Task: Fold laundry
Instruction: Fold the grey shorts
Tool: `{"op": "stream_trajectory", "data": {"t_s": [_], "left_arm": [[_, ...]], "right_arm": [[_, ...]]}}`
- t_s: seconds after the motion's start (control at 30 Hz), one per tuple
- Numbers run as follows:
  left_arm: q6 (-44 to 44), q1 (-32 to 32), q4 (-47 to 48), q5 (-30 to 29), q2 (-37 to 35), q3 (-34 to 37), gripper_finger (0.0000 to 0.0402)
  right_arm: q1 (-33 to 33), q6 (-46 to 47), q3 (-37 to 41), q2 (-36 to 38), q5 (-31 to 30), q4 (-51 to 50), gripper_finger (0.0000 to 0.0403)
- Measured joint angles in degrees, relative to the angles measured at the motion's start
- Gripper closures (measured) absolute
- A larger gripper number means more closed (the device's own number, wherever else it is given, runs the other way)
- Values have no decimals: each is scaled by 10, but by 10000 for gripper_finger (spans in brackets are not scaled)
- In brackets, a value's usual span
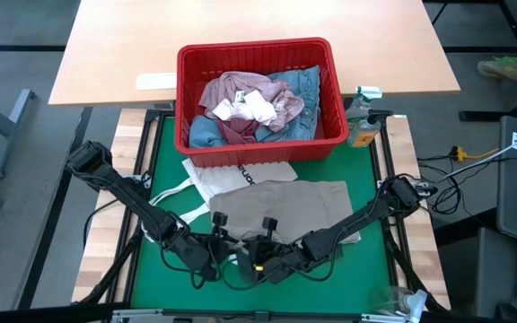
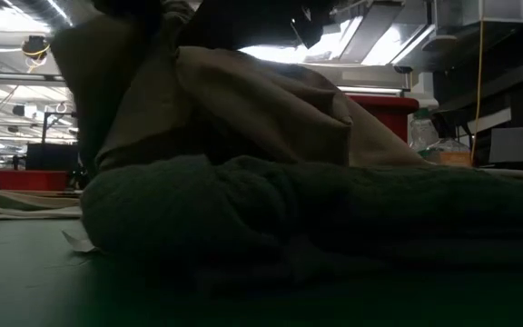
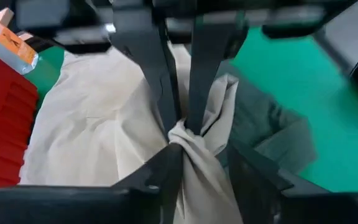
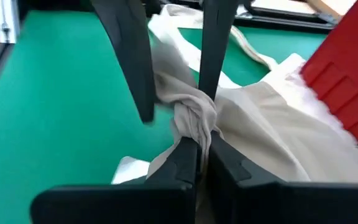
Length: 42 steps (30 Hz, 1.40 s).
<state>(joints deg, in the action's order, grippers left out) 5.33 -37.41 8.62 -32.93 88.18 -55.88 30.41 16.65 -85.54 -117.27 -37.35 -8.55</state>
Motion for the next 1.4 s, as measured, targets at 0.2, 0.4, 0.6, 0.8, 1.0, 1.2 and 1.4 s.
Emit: {"op": "stream_trajectory", "data": {"t_s": [0.2, 0.4, 0.6, 0.8, 1.0, 1.2, 1.4], "left_arm": [[66, -39, 38, -31, -29, -3, 256], [175, -72, 115, -31, -59, -3, 267], [348, -104, 264, 0, -65, 0, 283], [348, -120, 282, -16, -38, 36, 290], [347, -101, 277, -66, -14, 66, 275], [346, -56, 275, -34, -11, 70, 223], [303, -26, 265, -16, -11, 70, 175]], "right_arm": [[-1, 0, 1, -2, 5, -7, 393], [-1, 0, 1, -2, 8, -6, 387], [-1, 0, 1, -2, 7, -6, 391], [-1, 0, 1, -1, 5, -6, 387], [-1, 0, 1, -1, 15, -5, 390], [-1, 0, 1, -1, 20, -5, 386], [-1, 0, 1, -1, 20, -5, 385]]}}
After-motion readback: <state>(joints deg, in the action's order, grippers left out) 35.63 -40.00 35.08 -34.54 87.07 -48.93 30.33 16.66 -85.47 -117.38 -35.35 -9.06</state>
